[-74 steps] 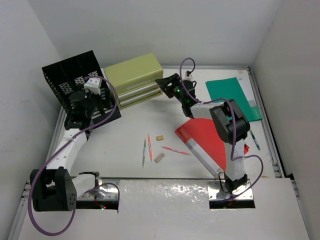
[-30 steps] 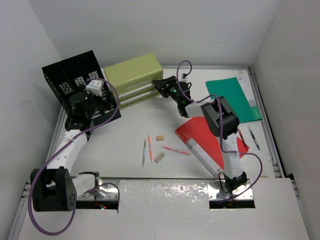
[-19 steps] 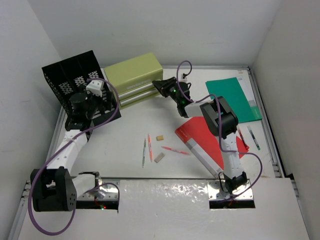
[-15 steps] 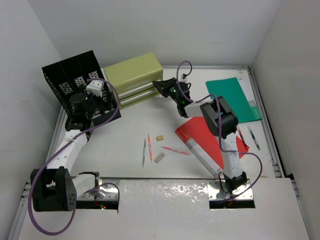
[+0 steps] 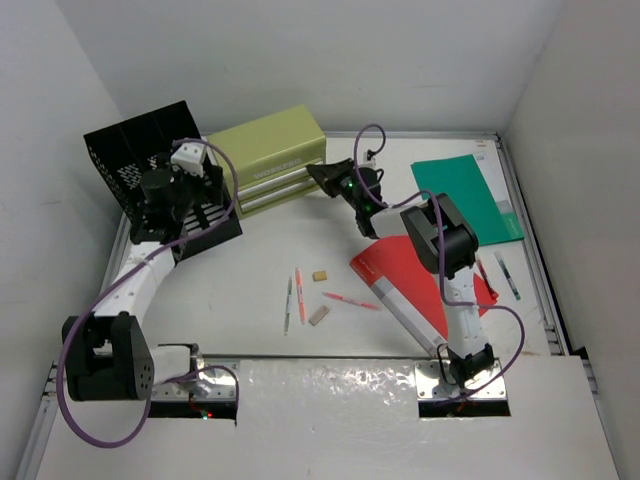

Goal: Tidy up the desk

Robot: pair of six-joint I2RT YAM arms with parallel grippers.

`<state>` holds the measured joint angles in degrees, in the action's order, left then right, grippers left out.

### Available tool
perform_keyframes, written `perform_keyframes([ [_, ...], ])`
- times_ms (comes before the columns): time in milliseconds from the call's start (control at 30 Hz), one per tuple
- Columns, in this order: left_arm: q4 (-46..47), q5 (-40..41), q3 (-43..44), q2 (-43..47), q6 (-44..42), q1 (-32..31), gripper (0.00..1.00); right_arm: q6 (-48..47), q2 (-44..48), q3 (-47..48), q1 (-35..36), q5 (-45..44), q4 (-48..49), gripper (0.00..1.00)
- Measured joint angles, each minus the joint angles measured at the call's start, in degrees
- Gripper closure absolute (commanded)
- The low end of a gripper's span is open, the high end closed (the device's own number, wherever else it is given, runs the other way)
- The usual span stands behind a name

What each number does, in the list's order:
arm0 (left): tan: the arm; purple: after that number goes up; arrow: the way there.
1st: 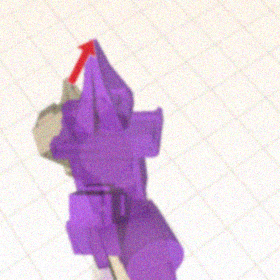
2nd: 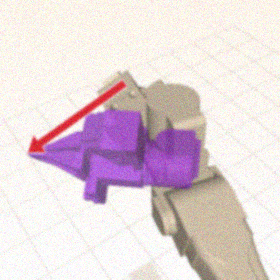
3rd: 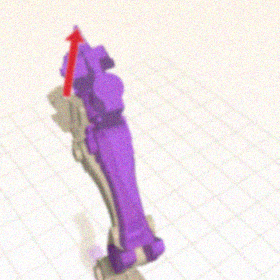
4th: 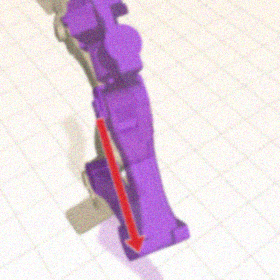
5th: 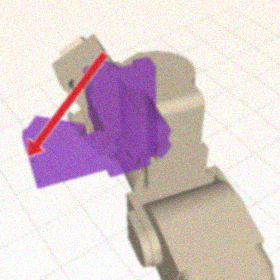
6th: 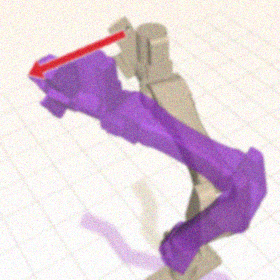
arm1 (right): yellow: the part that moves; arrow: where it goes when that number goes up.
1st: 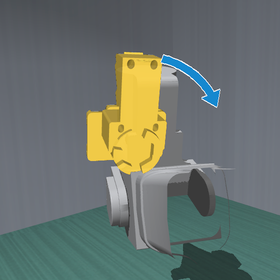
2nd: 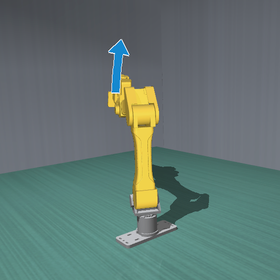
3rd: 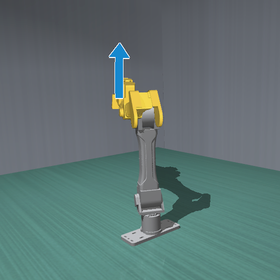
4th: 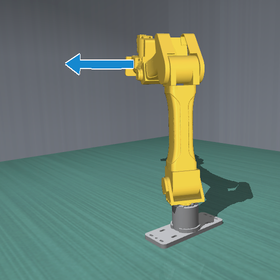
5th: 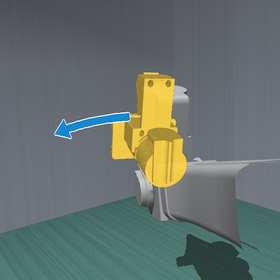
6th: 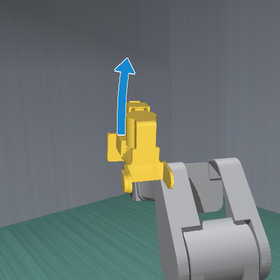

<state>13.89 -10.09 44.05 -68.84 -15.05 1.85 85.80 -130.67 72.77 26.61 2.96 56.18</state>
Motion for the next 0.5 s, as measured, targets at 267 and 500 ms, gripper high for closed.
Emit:
perform_keyframes([
  [267, 0.1, 1.4, 4.7, -3.0, -1.0, -0.5, 0.14, -1.9, 3.2, -4.1, 0.0, 0.2, -0.3, 1.0],
  [500, 0.0, 2.8, 6.3, -5.4, -1.2, -0.8, 0.14, -2.6, 7.8, -11.1, 0.0, 0.7, 0.9, 1.0],
])
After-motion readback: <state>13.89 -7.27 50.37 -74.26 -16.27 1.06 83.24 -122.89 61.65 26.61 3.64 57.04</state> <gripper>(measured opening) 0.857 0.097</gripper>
